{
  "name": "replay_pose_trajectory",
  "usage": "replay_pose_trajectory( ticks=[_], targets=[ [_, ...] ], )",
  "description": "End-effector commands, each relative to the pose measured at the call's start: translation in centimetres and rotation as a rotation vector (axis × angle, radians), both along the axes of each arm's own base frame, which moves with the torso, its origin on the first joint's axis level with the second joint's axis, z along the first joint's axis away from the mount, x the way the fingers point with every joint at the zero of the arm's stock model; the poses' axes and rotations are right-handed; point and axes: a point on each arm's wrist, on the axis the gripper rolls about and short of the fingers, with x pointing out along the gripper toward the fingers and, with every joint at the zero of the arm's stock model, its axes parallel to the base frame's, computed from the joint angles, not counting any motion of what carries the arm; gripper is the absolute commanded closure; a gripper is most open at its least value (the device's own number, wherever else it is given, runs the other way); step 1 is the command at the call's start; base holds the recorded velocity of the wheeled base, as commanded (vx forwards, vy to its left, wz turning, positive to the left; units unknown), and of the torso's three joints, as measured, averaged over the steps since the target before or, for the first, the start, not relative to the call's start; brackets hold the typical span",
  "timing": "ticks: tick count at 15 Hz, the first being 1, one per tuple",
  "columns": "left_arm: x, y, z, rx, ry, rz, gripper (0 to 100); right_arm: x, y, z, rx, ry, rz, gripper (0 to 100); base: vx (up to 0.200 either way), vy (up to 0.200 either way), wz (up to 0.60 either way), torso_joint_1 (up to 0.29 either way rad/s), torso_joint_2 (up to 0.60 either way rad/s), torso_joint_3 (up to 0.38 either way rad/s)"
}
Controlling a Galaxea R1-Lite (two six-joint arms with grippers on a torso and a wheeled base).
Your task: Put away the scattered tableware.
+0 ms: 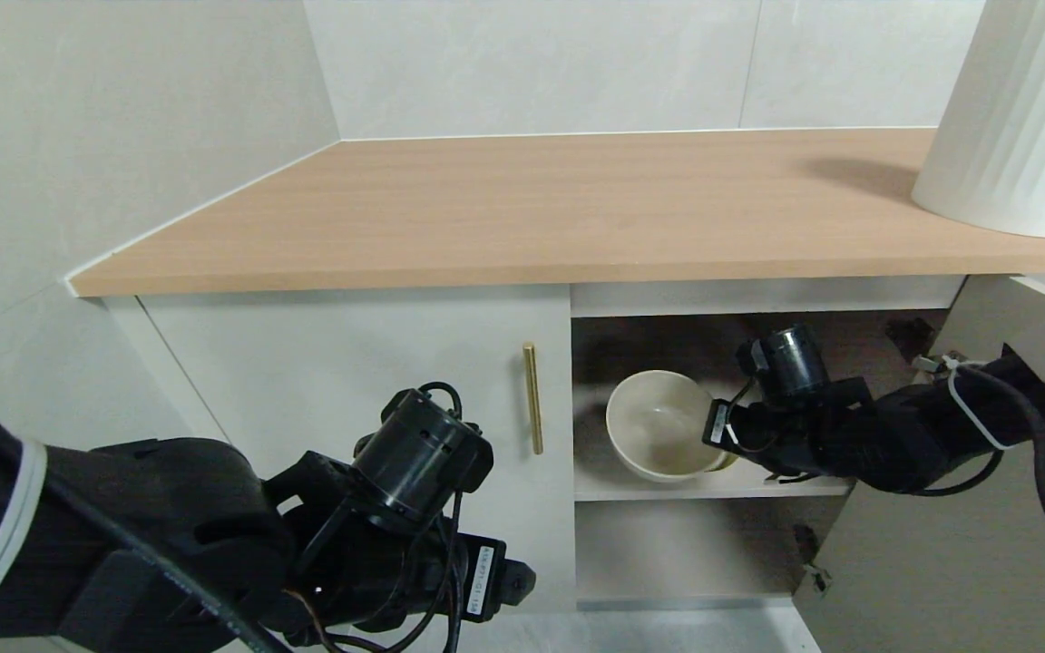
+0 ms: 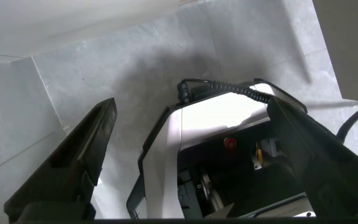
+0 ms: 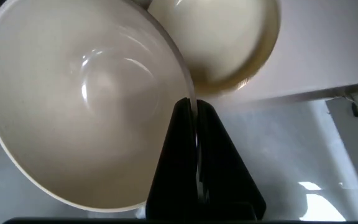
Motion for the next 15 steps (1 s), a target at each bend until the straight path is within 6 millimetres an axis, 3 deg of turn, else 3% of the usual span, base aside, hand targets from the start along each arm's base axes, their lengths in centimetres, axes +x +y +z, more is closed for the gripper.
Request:
replay_pose_trajectory(
  ticks=[1,6,15],
  targets=[
    [0.0,0.0,-0.1,0.002,0.002,0.001,0,1.4,-0.6,-0.6,0.007,-0.001,-0.051,100,0.0,0.0,0.0,0.0,0.0,0.0],
    [0.0,-0.1,-0.2,0.003,0.004,0.001,0,3.7,-2.0,-2.0,-0.018,-0.011,-0.177,100,0.0,0.0,0.0,0.0,0.0,0.0],
    [0.1,0.0,-0.2,0.004,0.005,0.002,0,4.6,-2.5,-3.5,-0.055,0.004,-0.221,100,0.0,0.0,0.0,0.0,0.0,0.0]
  ],
)
